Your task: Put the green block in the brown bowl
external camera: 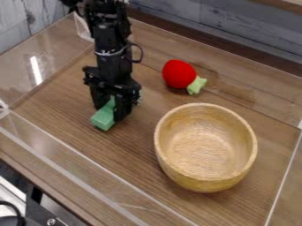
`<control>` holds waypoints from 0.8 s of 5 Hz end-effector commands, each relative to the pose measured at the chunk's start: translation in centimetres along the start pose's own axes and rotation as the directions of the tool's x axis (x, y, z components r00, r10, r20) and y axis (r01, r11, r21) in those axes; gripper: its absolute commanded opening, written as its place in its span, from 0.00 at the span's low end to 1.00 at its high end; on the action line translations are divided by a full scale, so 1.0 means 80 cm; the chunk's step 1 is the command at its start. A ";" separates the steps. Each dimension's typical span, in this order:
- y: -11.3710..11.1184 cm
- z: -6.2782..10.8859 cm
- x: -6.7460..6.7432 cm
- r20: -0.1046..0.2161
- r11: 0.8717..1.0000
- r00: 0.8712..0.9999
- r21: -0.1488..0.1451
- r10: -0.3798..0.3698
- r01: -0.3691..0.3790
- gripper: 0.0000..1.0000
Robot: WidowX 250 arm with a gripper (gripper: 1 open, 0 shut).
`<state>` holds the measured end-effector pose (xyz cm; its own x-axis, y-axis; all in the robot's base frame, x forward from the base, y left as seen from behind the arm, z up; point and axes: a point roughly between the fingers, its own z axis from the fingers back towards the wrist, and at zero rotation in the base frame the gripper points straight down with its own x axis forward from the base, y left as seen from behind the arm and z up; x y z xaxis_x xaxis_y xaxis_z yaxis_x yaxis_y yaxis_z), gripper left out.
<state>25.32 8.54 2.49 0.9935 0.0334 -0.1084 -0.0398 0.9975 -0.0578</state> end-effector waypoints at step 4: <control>-0.092 0.100 0.024 0.125 0.999 0.992 -0.042 -0.002 0.007 0.00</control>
<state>27.42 1.49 8.02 0.9964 0.0246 -0.0807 -0.0332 0.9937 -0.1070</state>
